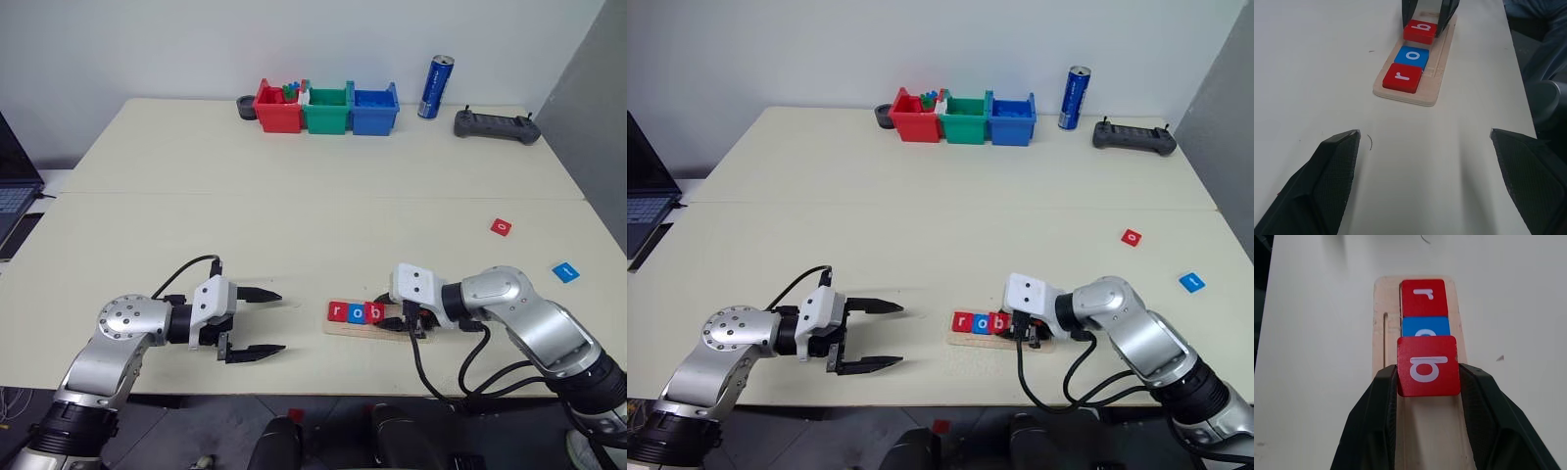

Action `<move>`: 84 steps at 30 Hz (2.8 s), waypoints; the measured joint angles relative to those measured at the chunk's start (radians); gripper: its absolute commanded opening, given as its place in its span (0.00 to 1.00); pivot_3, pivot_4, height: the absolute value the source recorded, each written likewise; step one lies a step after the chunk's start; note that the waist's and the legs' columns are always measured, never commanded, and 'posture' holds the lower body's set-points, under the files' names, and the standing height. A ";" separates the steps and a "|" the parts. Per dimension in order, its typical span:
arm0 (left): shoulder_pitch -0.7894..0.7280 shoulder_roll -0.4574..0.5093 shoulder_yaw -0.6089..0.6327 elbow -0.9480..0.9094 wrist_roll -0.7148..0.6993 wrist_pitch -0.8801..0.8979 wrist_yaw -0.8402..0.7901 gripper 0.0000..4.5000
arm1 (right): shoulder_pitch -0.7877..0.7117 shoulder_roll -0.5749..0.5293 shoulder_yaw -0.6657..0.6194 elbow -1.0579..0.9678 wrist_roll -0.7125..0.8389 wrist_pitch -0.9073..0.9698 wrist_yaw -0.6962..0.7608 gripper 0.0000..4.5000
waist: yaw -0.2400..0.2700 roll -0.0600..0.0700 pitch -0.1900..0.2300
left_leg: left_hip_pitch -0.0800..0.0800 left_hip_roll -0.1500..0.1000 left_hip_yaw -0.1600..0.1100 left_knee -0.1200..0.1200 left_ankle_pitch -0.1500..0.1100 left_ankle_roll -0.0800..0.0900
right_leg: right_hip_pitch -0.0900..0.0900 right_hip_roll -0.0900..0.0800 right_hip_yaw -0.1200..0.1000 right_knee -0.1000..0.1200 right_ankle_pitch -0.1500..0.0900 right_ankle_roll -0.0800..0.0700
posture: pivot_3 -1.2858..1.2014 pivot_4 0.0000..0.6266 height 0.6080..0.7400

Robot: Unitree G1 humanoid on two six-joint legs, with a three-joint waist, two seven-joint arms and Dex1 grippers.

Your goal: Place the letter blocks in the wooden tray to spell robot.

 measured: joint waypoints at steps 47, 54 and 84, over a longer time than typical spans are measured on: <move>0.004 0.000 -0.014 0.015 0.020 -0.036 0.005 1.00 | 0.265 0.016 -0.238 0.027 0.034 -0.262 -0.056 0.71 | -0.001 0.000 0.000 | 0.001 0.000 0.000 0.000 0.000 0.000 | 0.000 0.000 0.001 0.000 0.000 0.000 | 0.52 0.24 1.00; 0.004 0.000 -0.014 0.016 0.020 -0.036 0.003 1.00 | 0.298 -0.022 -0.251 0.020 0.049 -0.261 -0.037 0.99 | -0.001 0.000 0.000 | 0.001 0.000 0.000 0.000 0.000 0.000 | 0.000 0.001 0.001 0.000 0.000 0.000 | 0.52 0.24 1.00; -0.026 0.001 -0.016 -0.075 0.018 0.064 0.061 1.00 | 0.058 -0.042 -0.076 0.121 -0.121 -0.263 -0.029 0.01 | -0.001 0.000 0.000 | 0.001 0.000 0.000 0.000 0.000 0.000 | 0.001 0.000 0.001 0.000 0.000 0.000 | 0.52 0.24 1.00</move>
